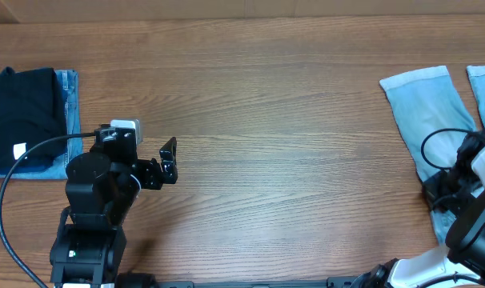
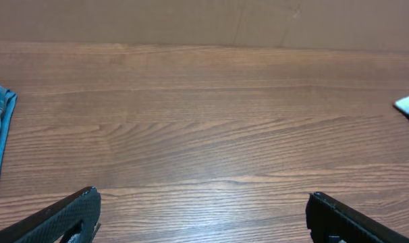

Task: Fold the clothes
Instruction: 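Grasp the light-blue denim shorts with the right gripper and drag them toward center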

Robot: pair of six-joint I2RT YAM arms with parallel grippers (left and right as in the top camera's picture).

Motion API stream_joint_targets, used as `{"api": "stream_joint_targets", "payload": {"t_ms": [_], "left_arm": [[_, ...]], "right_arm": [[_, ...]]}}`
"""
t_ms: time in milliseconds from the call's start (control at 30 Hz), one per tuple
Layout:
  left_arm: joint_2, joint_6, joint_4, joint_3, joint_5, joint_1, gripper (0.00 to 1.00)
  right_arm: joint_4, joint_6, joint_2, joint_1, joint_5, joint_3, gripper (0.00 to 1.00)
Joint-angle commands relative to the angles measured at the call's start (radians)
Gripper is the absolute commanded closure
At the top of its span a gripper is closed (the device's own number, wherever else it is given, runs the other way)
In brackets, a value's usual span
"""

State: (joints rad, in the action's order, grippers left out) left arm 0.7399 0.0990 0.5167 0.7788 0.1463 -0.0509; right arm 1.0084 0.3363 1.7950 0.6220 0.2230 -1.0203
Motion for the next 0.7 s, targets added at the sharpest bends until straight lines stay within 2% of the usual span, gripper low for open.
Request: {"api": "stream_joint_targets", "payload": {"t_ms": [0, 200, 367, 400, 467, 500, 533, 667], "left_arm": [[-0.001, 0.006, -0.004, 0.027, 0.012, -0.004, 0.00], [-0.001, 0.006, -0.005, 0.027, 0.012, -0.004, 0.00], [-0.001, 0.006, -0.005, 0.027, 0.011, -0.004, 0.00], [-0.001, 0.006, -0.005, 0.027, 0.011, -0.004, 0.00], [-0.001, 0.006, -0.005, 0.027, 0.011, -0.004, 0.00], [-0.001, 0.006, -0.005, 0.027, 0.011, -0.004, 0.00], [-0.001, 0.006, -0.005, 0.027, 0.011, -0.004, 0.00], [-0.001, 0.006, -0.004, 0.027, 0.012, -0.004, 0.00]], "right_arm": [[0.076, -0.075, 0.008, -0.119, -0.246, -0.147, 0.96], [0.100, -0.132, 0.006, -0.436, -0.450, -0.340, 0.96], [-0.030, -0.131, 0.006, -0.763, -0.547, -0.494, 0.96], [-0.089, -0.132, 0.006, -0.852, -0.554, -0.526, 0.88], [-0.150, -0.132, 0.006, -0.930, -0.542, -0.553, 0.52], [-0.169, -0.132, 0.006, -0.954, -0.518, -0.563, 0.44], [-0.175, -0.131, 0.006, -0.974, -0.475, -0.579, 0.37], [-0.111, -0.128, 0.001, -0.951, -0.388, -0.611, 0.36]]}}
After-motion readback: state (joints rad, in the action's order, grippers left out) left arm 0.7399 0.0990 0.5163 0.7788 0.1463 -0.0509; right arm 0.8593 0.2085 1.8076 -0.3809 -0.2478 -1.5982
